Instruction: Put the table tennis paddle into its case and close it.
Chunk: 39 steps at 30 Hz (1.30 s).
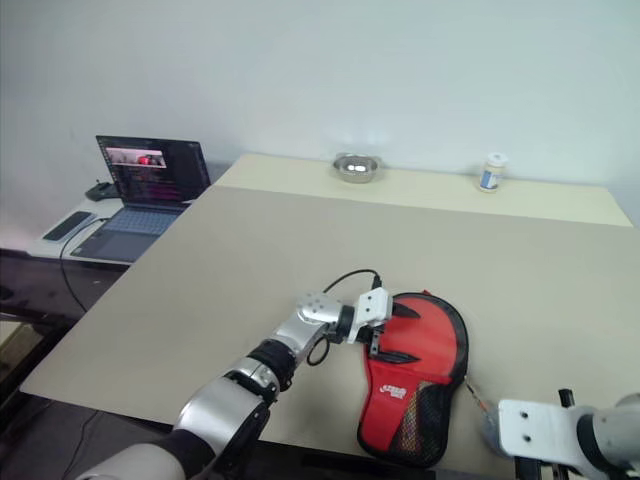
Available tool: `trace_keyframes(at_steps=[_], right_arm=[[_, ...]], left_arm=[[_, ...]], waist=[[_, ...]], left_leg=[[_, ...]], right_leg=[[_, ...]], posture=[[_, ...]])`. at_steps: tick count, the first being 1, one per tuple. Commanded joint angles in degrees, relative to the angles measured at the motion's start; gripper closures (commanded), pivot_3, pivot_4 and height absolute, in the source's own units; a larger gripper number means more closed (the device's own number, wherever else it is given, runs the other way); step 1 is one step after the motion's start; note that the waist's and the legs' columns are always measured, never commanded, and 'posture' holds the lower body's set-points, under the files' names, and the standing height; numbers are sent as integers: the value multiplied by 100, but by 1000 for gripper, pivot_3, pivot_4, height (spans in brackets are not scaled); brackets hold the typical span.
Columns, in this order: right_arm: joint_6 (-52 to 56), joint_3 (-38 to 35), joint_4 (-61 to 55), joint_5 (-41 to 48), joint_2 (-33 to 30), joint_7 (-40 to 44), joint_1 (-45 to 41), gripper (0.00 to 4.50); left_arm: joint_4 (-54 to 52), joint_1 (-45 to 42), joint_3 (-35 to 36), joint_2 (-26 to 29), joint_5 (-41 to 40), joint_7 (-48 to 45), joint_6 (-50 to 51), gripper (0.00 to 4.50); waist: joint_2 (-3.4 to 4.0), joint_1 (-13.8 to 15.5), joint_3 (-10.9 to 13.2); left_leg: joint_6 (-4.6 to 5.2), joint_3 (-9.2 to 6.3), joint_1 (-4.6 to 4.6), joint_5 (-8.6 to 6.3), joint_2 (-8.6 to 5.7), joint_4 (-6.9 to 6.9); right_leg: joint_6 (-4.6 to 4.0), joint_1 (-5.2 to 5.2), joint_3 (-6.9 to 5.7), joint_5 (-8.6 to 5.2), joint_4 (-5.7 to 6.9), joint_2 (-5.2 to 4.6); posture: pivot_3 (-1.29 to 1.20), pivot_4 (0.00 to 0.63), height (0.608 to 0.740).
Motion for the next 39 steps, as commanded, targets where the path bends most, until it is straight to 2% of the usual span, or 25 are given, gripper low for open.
trace_keyframes(at_steps=[1, 4, 11, 19, 27, 34, 39], right_arm=[[-98, -14, -365, 308, 143, 559, 828, 4499], [-305, -54, -365, 433, 244, 419, 1048, 4499], [-330, 414, -365, 893, 118, -55, 873, 4499], [-194, -61, -365, 1293, -148, -56, 1030, 4499], [-213, 524, -365, 1417, -439, -618, 1001, 4499], [-861, 1086, -365, 1402, -662, -1162, 1722, 4499], [-1032, 1132, -365, 1725, -929, -1530, 1833, 4499]], left_arm=[[521, 171, -414, 82, 655, 179, 148, 0], [575, 145, -447, 28, 697, 251, 144, 0], [643, 136, -521, -73, 839, 366, 80, 0], [689, 110, -529, -184, 905, 462, 50, 0], [678, 111, -582, -420, 962, 345, -15, 0], [754, 29, -612, -572, 1129, 471, -13, 0], [787, 15, -623, -593, 1218, 523, -20, 0]], waist=[[-3, 34, -7], [-4, 39, -9], [-18, 37, -11], [-21, 22, -15], [-33, 20, -16], [-68, 27, -37], [-83, 23, -45]], left_leg=[[4, -16, -1, -6, -19, -1], [21, -22, -1, -28, -44, 1], [45, -50, 11, -56, -78, 5], [47, -69, 33, -58, -79, 7], [50, -82, 26, -59, -106, 6], [50, -152, 23, -59, -140, 6], [46, -195, 21, -60, -142, 2]], right_leg=[[11, 6, -11, -16, 1, -9], [31, 21, -14, -35, -4, -41], [60, 63, -33, -69, -14, -96], [50, 95, -48, -77, -13, -99], [62, 96, -60, -84, -15, -126], [66, 108, -136, -112, -20, -159], [57, 156, -191, -122, -38, -160]], posture=[[0, 150, 740], [0, 150, 740], [0, 150, 740], [0, 150, 740], [0, 150, 740], [0, 150, 740], [0, 150, 740]])
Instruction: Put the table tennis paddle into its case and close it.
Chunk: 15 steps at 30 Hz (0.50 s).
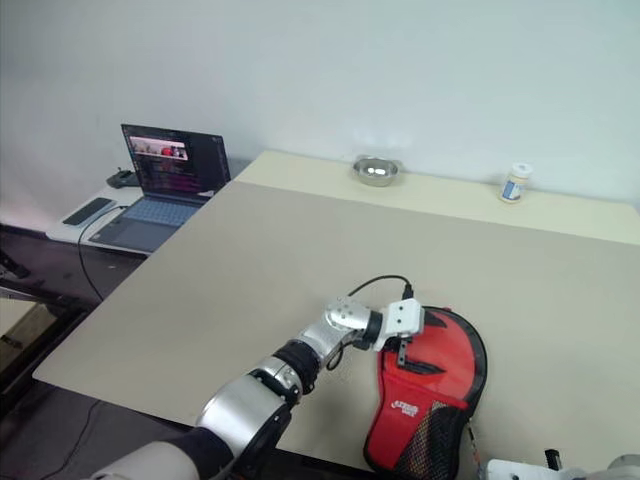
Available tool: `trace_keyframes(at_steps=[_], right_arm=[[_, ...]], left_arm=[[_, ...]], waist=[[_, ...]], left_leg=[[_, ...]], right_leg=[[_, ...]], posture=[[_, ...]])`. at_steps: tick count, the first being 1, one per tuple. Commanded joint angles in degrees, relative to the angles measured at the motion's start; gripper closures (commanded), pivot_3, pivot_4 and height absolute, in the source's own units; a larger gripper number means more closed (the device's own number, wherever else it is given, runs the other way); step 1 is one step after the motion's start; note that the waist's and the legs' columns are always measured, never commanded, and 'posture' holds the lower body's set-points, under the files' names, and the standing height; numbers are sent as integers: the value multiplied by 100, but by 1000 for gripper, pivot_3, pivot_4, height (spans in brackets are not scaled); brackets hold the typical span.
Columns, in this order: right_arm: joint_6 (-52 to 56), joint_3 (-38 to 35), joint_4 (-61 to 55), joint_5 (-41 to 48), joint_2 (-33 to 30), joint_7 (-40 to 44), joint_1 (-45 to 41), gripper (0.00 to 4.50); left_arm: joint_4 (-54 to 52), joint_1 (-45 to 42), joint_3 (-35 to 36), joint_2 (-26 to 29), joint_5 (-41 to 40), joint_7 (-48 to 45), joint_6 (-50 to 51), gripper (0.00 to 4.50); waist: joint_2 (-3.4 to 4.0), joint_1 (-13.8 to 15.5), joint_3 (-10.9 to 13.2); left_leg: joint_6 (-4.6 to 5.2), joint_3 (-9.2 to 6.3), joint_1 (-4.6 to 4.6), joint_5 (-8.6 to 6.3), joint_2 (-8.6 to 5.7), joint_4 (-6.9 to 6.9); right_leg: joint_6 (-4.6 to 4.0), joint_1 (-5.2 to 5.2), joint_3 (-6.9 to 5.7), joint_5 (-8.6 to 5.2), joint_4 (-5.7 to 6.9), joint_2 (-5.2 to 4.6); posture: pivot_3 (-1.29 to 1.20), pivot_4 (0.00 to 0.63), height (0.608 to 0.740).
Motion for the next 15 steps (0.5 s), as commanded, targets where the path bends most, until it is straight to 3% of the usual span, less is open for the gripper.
trace_keyframes(at_steps=[1, 9, 15], right_arm=[[-322, 661, -239, 769, -226, 139, 360, 4499], [-951, 392, -239, 1536, -963, -465, 1176, 4499], [-1357, -39, -239, 1539, -1061, -833, 2080, 4499]], left_arm=[[509, 235, -469, 13, 591, 15, 115, 0], [535, 195, -505, -6, 622, 100, 128, 0], [536, 204, -528, -30, 634, 127, 121, 0]], waist=[[3, -4, -1], [6, -5, -3], [14, -50, 8]], left_leg=[[0, -14, 3, 0, 0, -1], [-12, -91, 7, -3, -2, -4], [-11, -98, 19, -4, -15, 7]], right_leg=[[0, 18, -17, 0, -17, 1], [-11, 80, -103, -6, -59, 0], [-14, 107, -110, -10, -57, -8]], posture=[[0, 150, 740], [0, 150, 740], [0, 150, 740]])
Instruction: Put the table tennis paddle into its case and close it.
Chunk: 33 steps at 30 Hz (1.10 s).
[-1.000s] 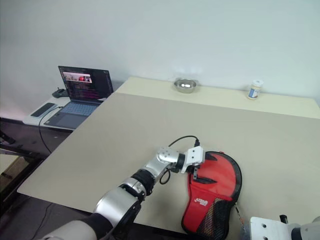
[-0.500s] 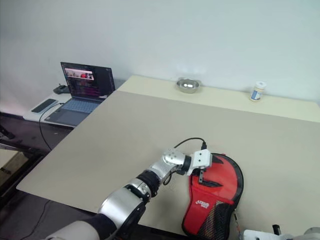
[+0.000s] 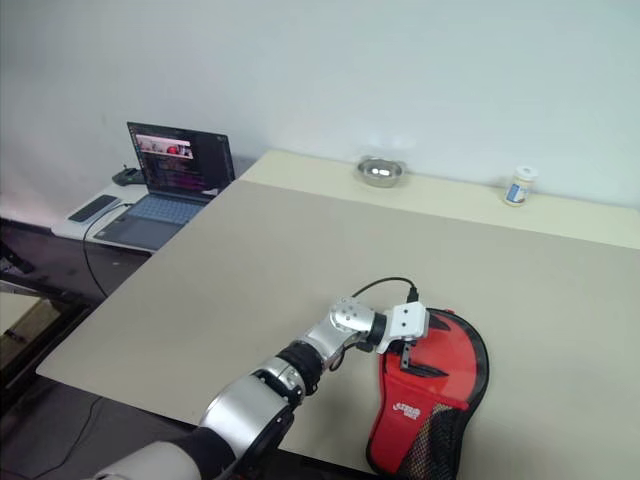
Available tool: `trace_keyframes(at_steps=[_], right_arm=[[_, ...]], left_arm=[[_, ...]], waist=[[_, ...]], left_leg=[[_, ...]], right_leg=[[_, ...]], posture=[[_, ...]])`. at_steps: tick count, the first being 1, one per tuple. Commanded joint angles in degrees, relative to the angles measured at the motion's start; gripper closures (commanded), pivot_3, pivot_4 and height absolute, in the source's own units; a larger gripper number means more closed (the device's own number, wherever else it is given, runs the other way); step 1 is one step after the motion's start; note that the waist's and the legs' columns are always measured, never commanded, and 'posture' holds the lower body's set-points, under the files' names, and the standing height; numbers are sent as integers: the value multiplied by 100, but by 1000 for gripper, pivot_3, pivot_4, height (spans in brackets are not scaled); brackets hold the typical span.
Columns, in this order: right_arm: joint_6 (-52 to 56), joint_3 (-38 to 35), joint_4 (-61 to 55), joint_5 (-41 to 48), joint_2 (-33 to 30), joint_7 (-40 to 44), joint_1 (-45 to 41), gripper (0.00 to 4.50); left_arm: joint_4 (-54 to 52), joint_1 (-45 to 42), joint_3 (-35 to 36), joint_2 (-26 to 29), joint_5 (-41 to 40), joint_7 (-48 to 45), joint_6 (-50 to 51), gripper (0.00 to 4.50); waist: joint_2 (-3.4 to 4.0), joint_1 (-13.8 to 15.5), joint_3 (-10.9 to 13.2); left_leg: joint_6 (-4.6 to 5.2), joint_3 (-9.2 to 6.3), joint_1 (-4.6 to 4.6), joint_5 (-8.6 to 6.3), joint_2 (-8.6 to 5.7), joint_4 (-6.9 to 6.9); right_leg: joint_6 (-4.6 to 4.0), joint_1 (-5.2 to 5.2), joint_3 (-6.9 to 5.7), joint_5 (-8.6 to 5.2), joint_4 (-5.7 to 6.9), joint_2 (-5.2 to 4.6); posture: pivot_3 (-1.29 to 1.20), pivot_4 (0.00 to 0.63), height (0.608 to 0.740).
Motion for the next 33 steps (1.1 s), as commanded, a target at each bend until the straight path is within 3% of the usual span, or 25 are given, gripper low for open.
trace_keyframes(at_steps=[1, 5, 10, 15, 23, 26, 28, 33], right_arm=[[-315, -221, -244, 86, -8, 60, 504, 4499], [-428, -417, -244, -169, 173, 1, 918, 4499], [-97, -521, -244, 146, 277, -325, 413, 4499], [274, -1145, -244, 667, 411, 32, 163, 2866], [779, -3976, -244, 2761, 972, 1131, 284, 57], [1415, -4812, -244, 3524, 1069, 1267, -74, 22], [1855, -4986, -244, 3802, 1074, 1077, -520, 22], [2416, -4221, 234, 4042, 985, 195, -2191, 22]], left_arm=[[459, 226, -469, -2, 602, 13, 140, 0], [461, 230, -459, -17, 615, 19, 137, 0], [456, 239, -448, -17, 610, 17, 138, 0], [448, 254, -446, -7, 605, 10, 135, 0], [374, 373, -442, 52, 575, -69, 98, 0], [337, 417, -440, 74, 560, -111, 81, 0], [291, 437, -413, 80, 518, -165, 84, 0], [-21, 470, -167, 150, 169, -498, 176, 0]], waist=[[2, -5, 7], [16, -4, 4], [16, -4, 8], [17, -6, 10], [26, -7, 20], [24, -6, 26], [23, -5, 29], [30, -16, 58]], left_leg=[[1, 0, 10, -1, -4, 4], [2, -4, 23, -2, -5, -3], [1, -3, 22, -1, -6, -4], [1, -2, 23, -1, -7, -3], [2, -2, 22, -2, -6, -7], [3, -2, 21, -3, -6, -7], [3, -3, 20, -3, -6, -8], [3, -2, 11, -4, -6, -12]], right_leg=[[10, 12, 2, 4, -1, -4], [42, 18, 2, -11, 0, -5], [32, 18, 3, -5, 0, -5], [37, 19, 4, -6, 1, -6], [24, 20, 4, 2, -1, -7], [23, 20, 4, 2, -2, -7], [23, 20, 4, 3, -3, -8], [22, 9, 5, 3, -7, -9]], posture=[[0, 150, 740], [0, 150, 740], [0, 150, 740], [0, 150, 740], [0, 150, 740], [0, 150, 740], [0, 150, 740], [0, 150, 740]])
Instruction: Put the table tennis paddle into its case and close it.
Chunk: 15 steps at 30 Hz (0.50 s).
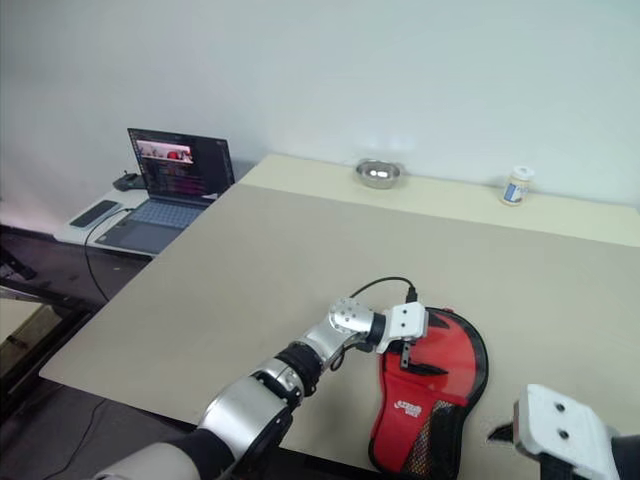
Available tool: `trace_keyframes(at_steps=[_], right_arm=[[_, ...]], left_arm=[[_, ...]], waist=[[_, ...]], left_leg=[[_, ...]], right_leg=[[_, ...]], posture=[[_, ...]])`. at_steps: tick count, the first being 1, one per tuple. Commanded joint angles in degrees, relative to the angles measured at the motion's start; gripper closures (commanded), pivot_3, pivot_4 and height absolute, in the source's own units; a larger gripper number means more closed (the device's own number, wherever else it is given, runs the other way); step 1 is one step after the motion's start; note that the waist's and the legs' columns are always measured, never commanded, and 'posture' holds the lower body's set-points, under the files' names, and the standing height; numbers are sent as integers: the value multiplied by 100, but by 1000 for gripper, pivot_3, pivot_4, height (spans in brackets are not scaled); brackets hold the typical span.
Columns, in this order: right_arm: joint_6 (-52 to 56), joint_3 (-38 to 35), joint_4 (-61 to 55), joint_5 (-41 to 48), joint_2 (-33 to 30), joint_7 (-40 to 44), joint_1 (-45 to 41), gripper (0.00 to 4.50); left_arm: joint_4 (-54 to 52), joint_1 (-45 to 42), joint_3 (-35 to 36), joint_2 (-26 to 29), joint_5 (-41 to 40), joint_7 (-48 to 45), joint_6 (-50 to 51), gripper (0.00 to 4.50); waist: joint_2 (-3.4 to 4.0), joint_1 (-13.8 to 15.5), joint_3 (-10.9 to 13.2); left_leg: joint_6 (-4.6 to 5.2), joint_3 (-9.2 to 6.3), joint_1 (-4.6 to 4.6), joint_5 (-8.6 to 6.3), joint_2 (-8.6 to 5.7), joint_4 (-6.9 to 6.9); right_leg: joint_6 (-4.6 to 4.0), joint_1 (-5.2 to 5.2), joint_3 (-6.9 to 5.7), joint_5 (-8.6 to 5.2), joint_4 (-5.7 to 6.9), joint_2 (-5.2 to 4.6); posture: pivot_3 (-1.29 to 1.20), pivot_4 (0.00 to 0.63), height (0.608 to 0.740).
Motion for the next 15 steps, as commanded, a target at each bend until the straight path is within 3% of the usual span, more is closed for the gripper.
trace_keyframes(at_steps=[1, 4, 8, 15], right_arm=[[197, 663, 485, 75, 2, -511, -843, 22], [26, 1500, 942, -336, 228, -740, -1695, 22], [-619, 2631, 1572, -1098, 838, -830, -2704, 22], [-1778, 3875, 3010, -2354, 1724, -334, -3861, 22]], left_arm=[[69, 333, -102, 128, 21, -575, 336, 0], [-545, 415, 94, 328, -393, -1034, 562, 0], [-2186, 683, 361, 922, -1084, -1674, 1338, 0], [-4379, 1132, 779, 1996, -1902, -1707, 3066, 0]], waist=[[6, -10, 8], [29, -29, 57], [65, -143, 142], [124, -270, 211]], left_leg=[[0, 0, -11, 0, 0, 0], [-1, 2, -37, 3, 0, 2], [-25, 3, -38, 18, 0, 1], [-52, 4, -43, 36, -3, 6]], right_leg=[[-1, -12, 0, 0, 0, -1], [-5, -43, -1, 2, 9, 0], [-10, -46, -2, -1, 15, 2], [-10, -51, 2, 0, 25, 1]], posture=[[0, 150, 740], [0, 150, 740], [0, 150, 740], [0, 150, 740]])
